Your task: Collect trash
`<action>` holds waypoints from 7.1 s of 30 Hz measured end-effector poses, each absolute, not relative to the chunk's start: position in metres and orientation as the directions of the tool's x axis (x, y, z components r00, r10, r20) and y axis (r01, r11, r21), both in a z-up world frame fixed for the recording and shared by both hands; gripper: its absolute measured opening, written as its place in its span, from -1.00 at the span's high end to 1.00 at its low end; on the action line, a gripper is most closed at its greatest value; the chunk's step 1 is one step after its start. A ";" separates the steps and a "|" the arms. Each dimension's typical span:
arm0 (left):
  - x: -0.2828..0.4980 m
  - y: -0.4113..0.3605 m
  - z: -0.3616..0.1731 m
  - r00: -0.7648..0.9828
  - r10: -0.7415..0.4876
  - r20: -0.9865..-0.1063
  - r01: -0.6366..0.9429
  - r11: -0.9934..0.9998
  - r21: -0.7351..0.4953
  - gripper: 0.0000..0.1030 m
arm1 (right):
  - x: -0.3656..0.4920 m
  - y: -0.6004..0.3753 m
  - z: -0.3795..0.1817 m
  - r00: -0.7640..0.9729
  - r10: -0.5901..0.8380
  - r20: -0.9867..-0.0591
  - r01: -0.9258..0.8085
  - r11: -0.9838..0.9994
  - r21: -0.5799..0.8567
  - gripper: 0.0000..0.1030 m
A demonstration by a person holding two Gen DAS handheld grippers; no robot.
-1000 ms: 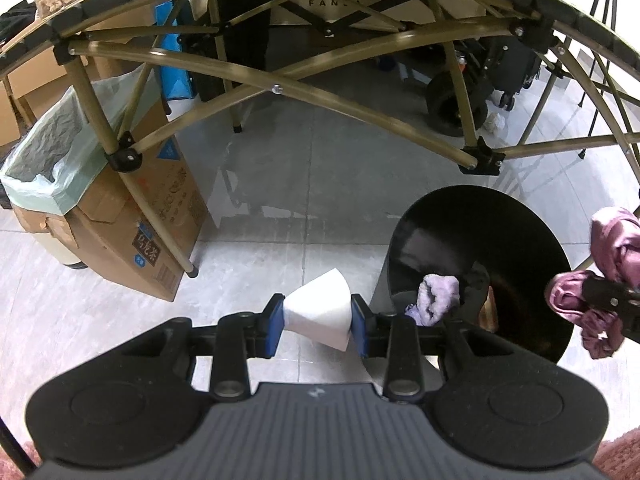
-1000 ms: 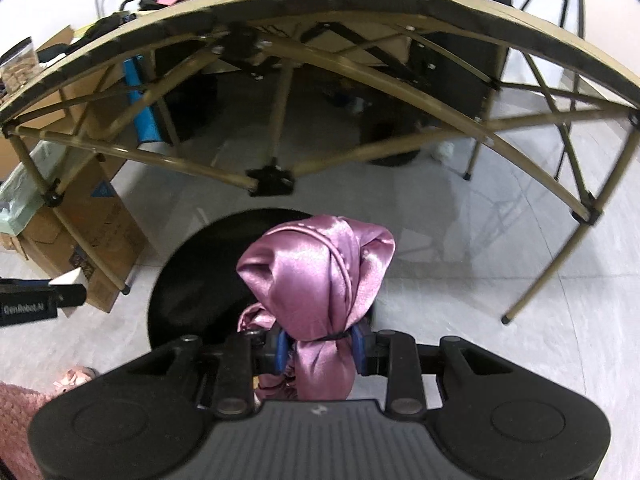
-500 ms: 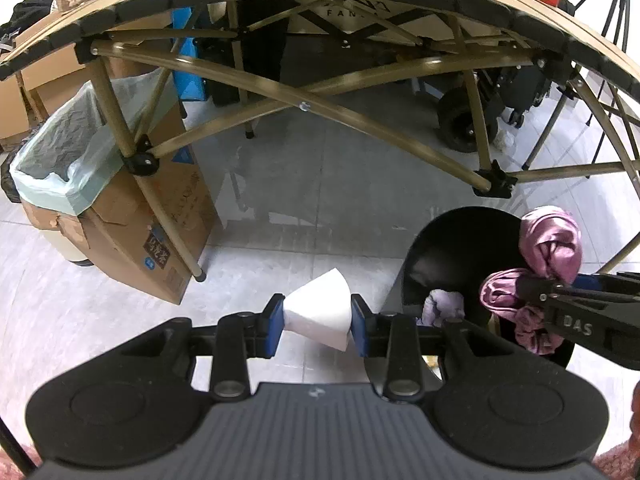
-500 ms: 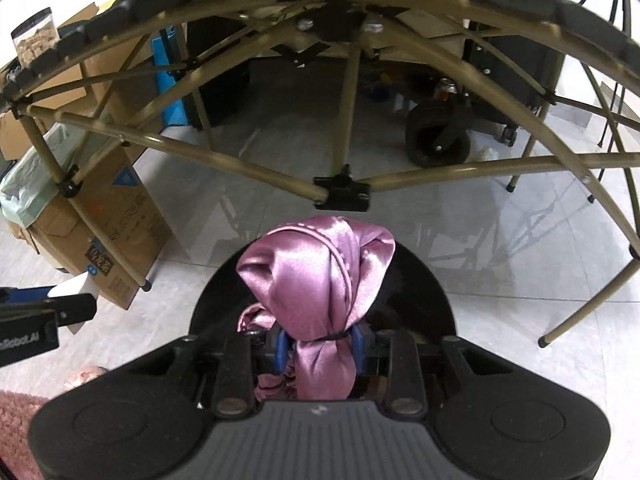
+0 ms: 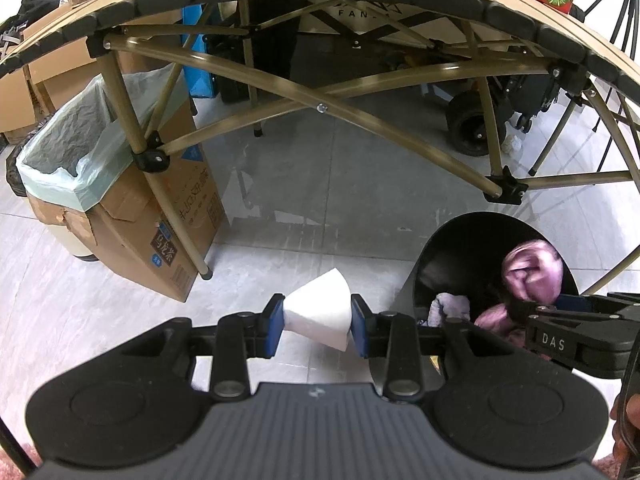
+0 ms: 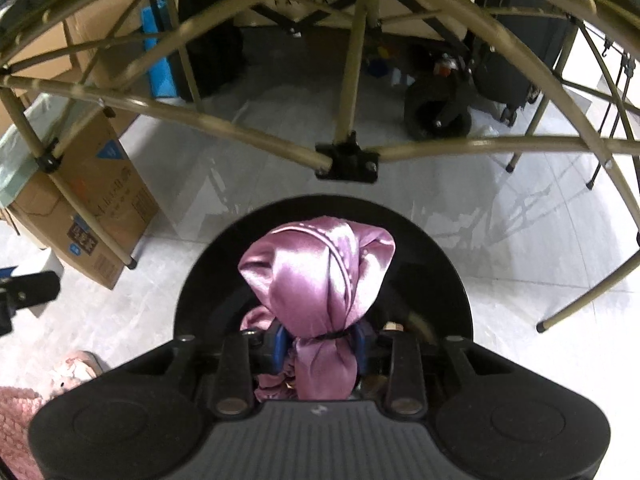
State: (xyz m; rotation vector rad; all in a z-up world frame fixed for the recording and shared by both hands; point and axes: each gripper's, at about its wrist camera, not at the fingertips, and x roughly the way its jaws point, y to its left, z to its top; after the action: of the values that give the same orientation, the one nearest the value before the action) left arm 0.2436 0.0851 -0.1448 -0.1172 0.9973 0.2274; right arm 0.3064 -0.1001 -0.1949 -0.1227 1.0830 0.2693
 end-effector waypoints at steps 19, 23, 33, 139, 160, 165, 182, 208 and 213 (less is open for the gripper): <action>0.245 0.083 -0.147 0.516 0.144 -0.845 -0.241 0.970 0.018 0.32 | 0.310 -0.114 -0.199 0.422 0.096 -0.902 -0.212 0.977 0.005 -1.00; 0.246 0.079 -0.149 0.513 0.142 -0.846 -0.231 0.973 0.023 0.32 | 0.310 -0.120 -0.198 0.427 0.093 -0.899 -0.204 0.979 0.004 -1.00; 0.254 0.053 -0.147 0.523 0.115 -0.845 -0.179 0.984 0.023 0.32 | 0.308 -0.152 -0.185 0.466 0.088 -0.880 -0.153 0.988 0.018 -1.00; 0.107 -0.006 -0.041 0.704 0.015 -0.710 0.034 0.998 0.056 -1.00 | 0.095 -0.229 -0.048 0.719 0.216 -0.661 -0.188 0.975 0.115 -1.00; 0.021 -0.001 -0.034 0.693 -0.045 -0.719 0.092 0.995 0.026 -1.00 | 0.008 -0.227 -0.024 0.724 0.232 -0.650 -0.219 0.970 0.103 -1.00; 0.020 -0.002 -0.032 0.697 -0.047 -0.715 0.097 0.995 0.029 -1.00 | 0.007 -0.228 -0.024 0.727 0.229 -0.647 -0.213 0.971 0.105 -1.00; 0.020 -0.003 -0.032 0.699 -0.049 -0.714 0.101 0.994 0.031 -1.00 | 0.007 -0.227 -0.024 0.727 0.229 -0.647 -0.212 0.972 0.104 -1.00; 0.020 -0.003 -0.031 0.702 -0.048 -0.710 0.102 0.994 0.034 -1.00 | 0.007 -0.227 -0.024 0.728 0.228 -0.647 -0.213 0.972 0.104 -1.00; 0.020 -0.004 -0.030 0.703 -0.049 -0.710 0.103 0.994 0.033 -1.00 | 0.007 -0.227 -0.024 0.728 0.228 -0.647 -0.212 0.972 0.104 -1.00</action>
State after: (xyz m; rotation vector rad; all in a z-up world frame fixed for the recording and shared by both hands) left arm 0.0201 -0.0035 -0.0302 0.0722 0.7871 -0.0842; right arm 0.0065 -0.2272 -0.0242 0.0232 0.7160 0.2426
